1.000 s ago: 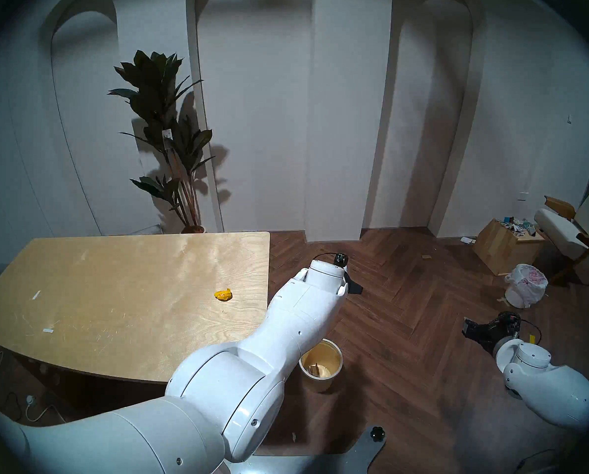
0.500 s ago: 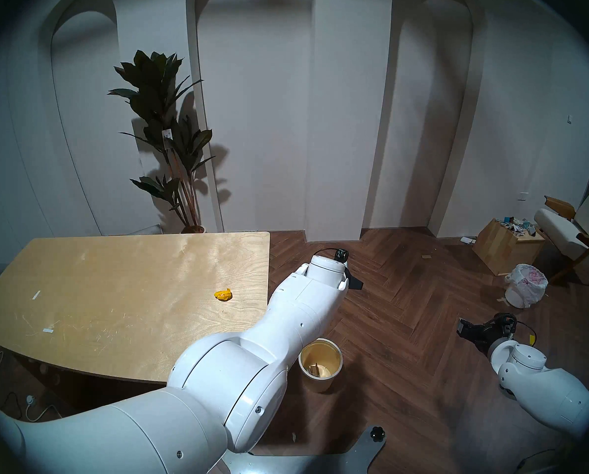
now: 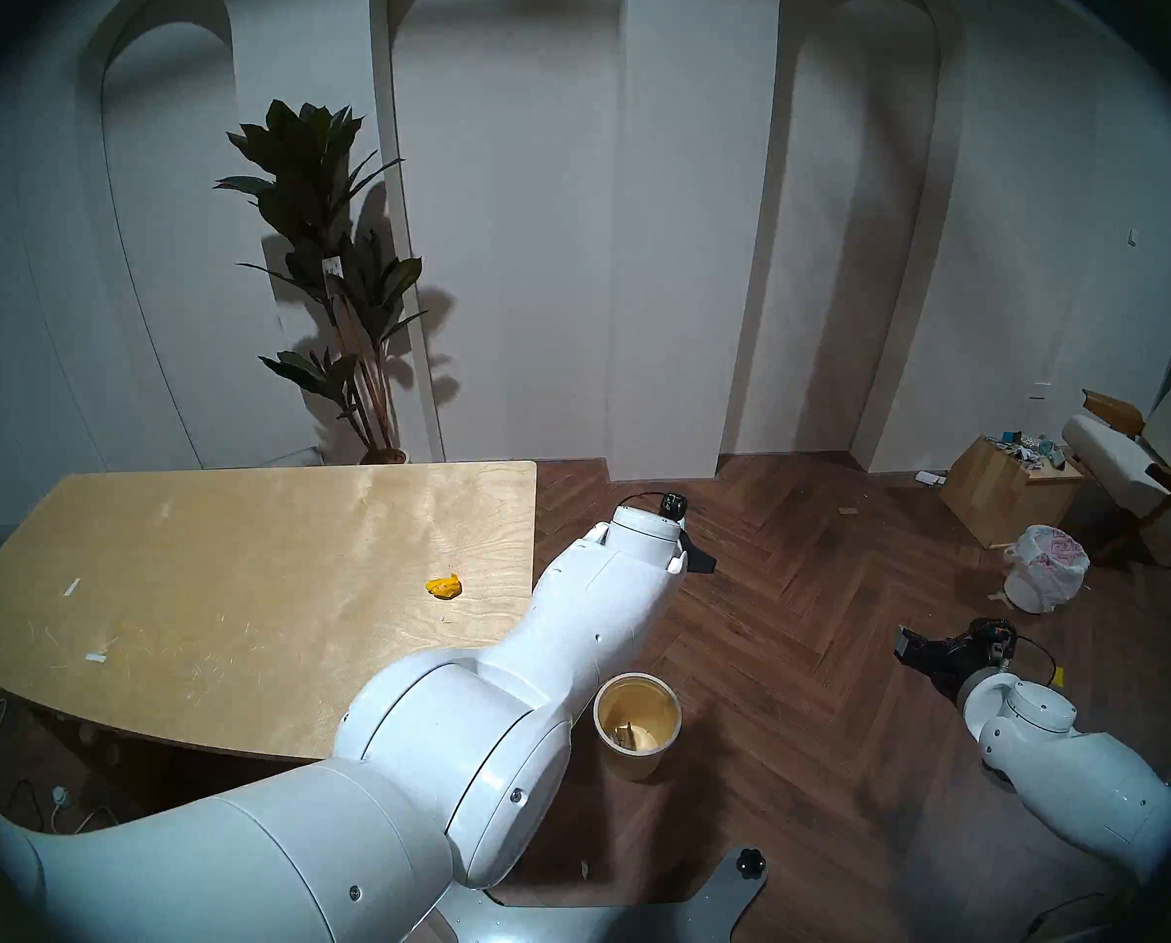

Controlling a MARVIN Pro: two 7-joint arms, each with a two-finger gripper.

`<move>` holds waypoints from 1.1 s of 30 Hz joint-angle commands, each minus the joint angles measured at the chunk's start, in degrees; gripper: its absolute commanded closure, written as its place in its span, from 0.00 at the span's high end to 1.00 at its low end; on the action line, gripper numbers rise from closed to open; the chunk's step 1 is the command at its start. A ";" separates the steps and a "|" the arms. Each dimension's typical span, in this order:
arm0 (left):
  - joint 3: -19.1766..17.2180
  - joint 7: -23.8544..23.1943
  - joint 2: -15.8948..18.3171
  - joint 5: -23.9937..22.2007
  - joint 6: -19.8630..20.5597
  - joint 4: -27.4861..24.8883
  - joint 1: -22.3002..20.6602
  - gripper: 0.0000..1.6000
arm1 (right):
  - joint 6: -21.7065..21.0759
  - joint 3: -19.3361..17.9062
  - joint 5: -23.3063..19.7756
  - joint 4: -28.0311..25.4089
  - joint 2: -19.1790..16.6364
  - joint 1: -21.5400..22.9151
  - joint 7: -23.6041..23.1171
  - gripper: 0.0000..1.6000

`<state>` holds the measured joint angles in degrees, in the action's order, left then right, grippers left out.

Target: Put the trash into the trash bin on the ground

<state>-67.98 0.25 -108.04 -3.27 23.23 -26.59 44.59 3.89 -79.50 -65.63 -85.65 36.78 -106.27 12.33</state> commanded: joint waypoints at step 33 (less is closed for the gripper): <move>-2.37 0.25 -0.47 1.51 -5.16 4.86 -4.43 0.00 | 0.88 0.12 3.19 1.92 2.67 5.71 -3.44 1.00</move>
<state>-70.38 0.31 -107.94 -1.84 19.28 -21.61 42.39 4.14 -79.00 -62.74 -83.92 39.46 -102.04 9.21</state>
